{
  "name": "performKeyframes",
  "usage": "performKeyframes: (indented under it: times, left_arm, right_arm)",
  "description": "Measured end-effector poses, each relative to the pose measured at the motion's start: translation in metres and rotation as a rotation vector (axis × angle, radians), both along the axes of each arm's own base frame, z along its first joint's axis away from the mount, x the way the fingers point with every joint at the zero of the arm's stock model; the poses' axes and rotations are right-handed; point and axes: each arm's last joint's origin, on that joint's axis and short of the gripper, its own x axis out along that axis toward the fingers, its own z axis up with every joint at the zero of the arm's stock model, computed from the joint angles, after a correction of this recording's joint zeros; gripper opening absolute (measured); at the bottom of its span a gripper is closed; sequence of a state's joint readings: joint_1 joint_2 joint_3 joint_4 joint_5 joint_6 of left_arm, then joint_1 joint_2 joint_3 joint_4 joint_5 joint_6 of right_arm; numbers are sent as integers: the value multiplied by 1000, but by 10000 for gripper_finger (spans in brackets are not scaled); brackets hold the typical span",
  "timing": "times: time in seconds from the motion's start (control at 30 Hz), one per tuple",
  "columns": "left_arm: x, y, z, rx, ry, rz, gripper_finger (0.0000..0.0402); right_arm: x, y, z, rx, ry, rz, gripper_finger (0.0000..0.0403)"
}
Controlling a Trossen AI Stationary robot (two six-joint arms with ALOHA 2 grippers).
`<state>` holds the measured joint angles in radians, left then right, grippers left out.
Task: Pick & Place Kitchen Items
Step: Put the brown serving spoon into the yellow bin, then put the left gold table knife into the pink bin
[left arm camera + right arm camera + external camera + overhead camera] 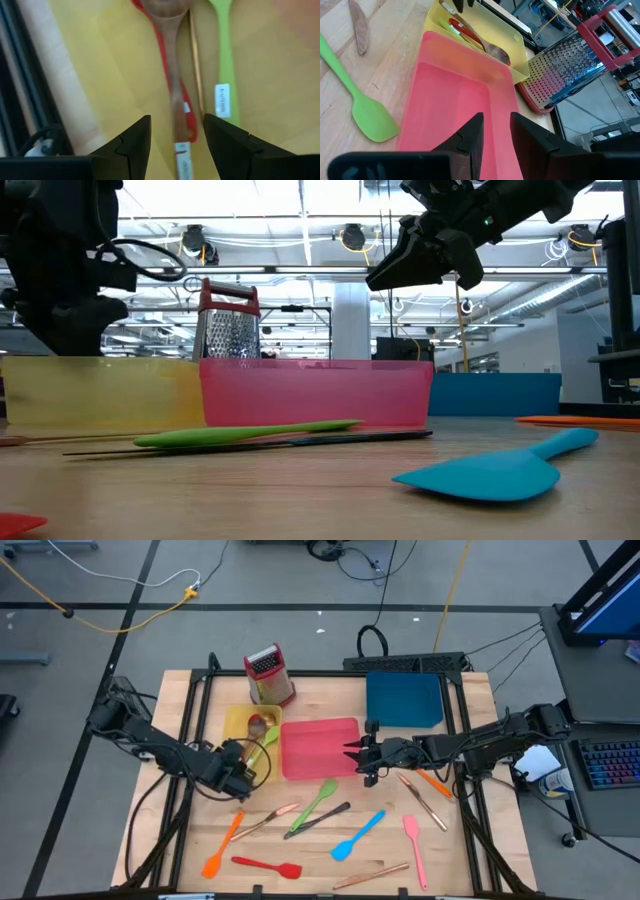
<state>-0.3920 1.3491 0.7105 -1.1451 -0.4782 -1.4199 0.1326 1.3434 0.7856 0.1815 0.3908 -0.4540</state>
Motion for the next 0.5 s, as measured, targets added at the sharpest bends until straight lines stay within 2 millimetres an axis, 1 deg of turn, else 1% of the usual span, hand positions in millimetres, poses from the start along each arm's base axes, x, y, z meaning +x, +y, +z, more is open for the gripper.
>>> performKeyframes:
  times: [0.17, 0.27, 0.37, 0.5]
  left_arm:
    - [0, 1, 1, 45, -19, -4, 188]
    - [5, 1, 7, 96, -65, -17, 188]
    - [13, 0, 18, 188, -137, -50, 188]
    - [25, -3, 39, 305, -217, -130, 188]
  right_arm:
    - [0, 0, 0, -3, 1, 1, 89]
    - [0, 0, 0, -3, 1, 1, 89]
    - [0, 0, 0, -3, 1, 1, 89]
    - [0, 0, 0, 7, -2, -3, 89]
